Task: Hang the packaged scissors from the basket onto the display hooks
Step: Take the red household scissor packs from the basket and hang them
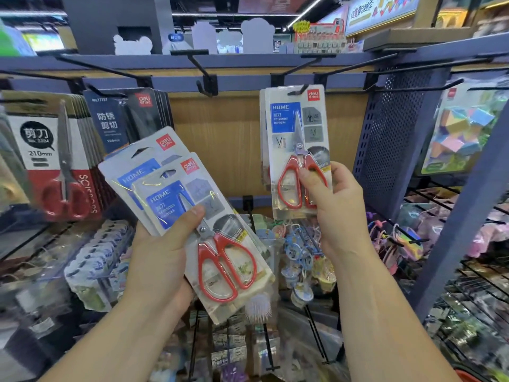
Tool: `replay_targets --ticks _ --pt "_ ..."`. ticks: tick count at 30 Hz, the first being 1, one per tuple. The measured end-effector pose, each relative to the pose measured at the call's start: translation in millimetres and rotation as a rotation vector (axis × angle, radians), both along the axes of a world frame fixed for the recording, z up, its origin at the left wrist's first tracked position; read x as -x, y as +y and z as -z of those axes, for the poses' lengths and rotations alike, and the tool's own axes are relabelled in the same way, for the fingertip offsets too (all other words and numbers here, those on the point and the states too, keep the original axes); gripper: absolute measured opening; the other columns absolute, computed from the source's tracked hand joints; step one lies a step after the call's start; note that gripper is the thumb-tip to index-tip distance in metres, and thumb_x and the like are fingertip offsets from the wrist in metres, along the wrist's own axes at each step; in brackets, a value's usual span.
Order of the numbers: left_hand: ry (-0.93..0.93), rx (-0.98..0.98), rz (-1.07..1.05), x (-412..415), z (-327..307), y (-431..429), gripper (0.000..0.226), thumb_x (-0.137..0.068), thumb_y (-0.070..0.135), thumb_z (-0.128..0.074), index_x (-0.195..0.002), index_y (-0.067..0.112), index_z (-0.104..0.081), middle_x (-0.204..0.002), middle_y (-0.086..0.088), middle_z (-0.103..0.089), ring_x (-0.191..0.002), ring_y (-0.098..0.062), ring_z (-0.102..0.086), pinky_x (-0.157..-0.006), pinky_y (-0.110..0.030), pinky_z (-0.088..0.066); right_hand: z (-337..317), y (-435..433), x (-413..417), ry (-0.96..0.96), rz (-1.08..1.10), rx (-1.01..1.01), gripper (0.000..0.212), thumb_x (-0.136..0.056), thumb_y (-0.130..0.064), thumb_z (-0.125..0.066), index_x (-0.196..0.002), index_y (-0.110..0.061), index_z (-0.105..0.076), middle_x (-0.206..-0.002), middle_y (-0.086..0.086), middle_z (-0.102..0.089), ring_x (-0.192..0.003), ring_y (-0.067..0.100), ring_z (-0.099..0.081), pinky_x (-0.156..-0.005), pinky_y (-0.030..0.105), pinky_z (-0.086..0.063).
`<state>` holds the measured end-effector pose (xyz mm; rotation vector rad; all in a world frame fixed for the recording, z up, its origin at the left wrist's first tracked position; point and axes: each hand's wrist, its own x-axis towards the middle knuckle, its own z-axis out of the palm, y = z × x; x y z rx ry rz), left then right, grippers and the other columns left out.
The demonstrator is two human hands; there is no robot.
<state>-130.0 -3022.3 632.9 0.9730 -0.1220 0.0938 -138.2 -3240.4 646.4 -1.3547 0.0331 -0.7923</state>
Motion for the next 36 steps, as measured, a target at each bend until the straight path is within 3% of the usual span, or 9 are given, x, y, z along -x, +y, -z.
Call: replay_targets --ticks 4,11,14,16,19,22,26,30,36 --pt "-0.006 -0.016 0.008 -1 -1 4 0.059 -0.083 0.011 -0.074 -0.140 0.014 -0.061 -0.121 -0.007 -0.078 -0.102 -0.027 -0.078 -0.072 -0.039 -0.064 -1 -6 -26 0.122 0.019 0.032 0.030 -0.091 -0.034 -0.077 -0.092 -0.007 -0.065 -0.083 0.004 -0.064 -0.074 0.019 -0.055 -0.064 0.031 -0.042" --pt "-0.026 -0.037 0.029 2 -1 6 0.062 -0.076 0.013 -0.076 -0.137 0.014 -0.064 -0.118 -0.008 -0.079 -0.099 -0.027 -0.078 -0.073 -0.039 -0.065 -2 -16 -54 0.299 -0.027 0.012 0.025 -0.093 -0.041 -0.075 -0.097 -0.018 -0.065 -0.087 0.002 -0.071 -0.069 0.015 -0.060 -0.047 0.024 -0.043" --pt "-0.024 -0.032 0.051 4 -1 5 0.060 -0.078 0.013 -0.075 -0.136 0.013 -0.063 -0.118 -0.009 -0.079 -0.097 -0.027 -0.078 -0.073 -0.040 -0.065 1 -15 -55 0.379 0.023 0.024 0.055 -0.092 -0.056 -0.070 -0.131 -0.021 -0.054 -0.123 -0.001 -0.065 -0.103 0.016 -0.064 -0.072 0.032 -0.057" --pt "-0.025 -0.032 0.054 4 -1 5 0.060 -0.079 0.012 -0.075 -0.137 0.012 -0.063 -0.119 -0.010 -0.078 -0.098 -0.029 -0.078 -0.076 -0.042 -0.066 5 -12 -45 0.386 0.112 0.051 0.070 -0.093 -0.062 -0.064 -0.149 -0.026 -0.040 -0.135 -0.008 -0.049 -0.121 0.016 -0.053 -0.096 0.039 -0.050" --pt "-0.026 -0.037 0.053 3 0 4 0.061 -0.078 0.013 -0.075 -0.137 0.014 -0.063 -0.120 -0.009 -0.078 -0.103 -0.031 -0.077 -0.079 -0.044 -0.066 11 6 -15 0.312 0.082 0.096 0.058 -0.097 -0.066 -0.053 -0.146 -0.036 -0.044 -0.138 -0.015 -0.051 -0.126 0.010 -0.050 -0.097 0.035 -0.044" --pt "-0.033 -0.023 0.067 1 1 2 0.057 -0.077 0.013 -0.075 -0.133 0.017 -0.065 -0.119 -0.007 -0.078 -0.103 -0.030 -0.077 -0.080 -0.044 -0.066 23 35 26 0.276 -0.240 0.137 0.068 -0.077 -0.088 -0.053 -0.130 -0.047 -0.057 -0.130 -0.025 -0.063 -0.125 0.002 -0.058 -0.098 0.029 -0.049" --pt "-0.021 -0.007 0.075 1 3 -6 0.053 -0.080 0.008 -0.075 -0.132 0.013 -0.066 -0.121 -0.014 -0.077 -0.110 -0.037 -0.074 -0.090 -0.053 -0.062 42 65 55 0.214 -0.344 0.303 0.078 -0.058 -0.063 -0.089 -0.128 -0.043 -0.059 -0.129 -0.015 -0.064 -0.120 0.003 -0.063 -0.094 0.028 -0.056" --pt "0.018 0.009 0.100 2 9 -15 0.051 -0.082 0.007 -0.079 -0.130 0.014 -0.067 -0.120 -0.014 -0.077 -0.108 -0.037 -0.075 -0.089 -0.055 -0.062 49 69 57 0.174 -0.118 0.343 0.063 -0.064 -0.046 -0.091 -0.121 -0.040 -0.065 -0.124 -0.009 -0.066 -0.115 0.007 -0.066 -0.097 0.038 -0.057" --pt "-0.013 0.007 0.164 4 11 -22 0.059 -0.082 0.013 -0.085 -0.137 0.013 -0.064 -0.129 -0.017 -0.073 -0.120 -0.043 -0.068 -0.102 -0.063 -0.054 54 72 60 0.121 -0.117 0.177 0.035 -0.081 -0.021 -0.089 -0.112 -0.030 -0.074 -0.110 -0.004 -0.077 -0.104 0.014 -0.073 -0.091 0.041 -0.059"
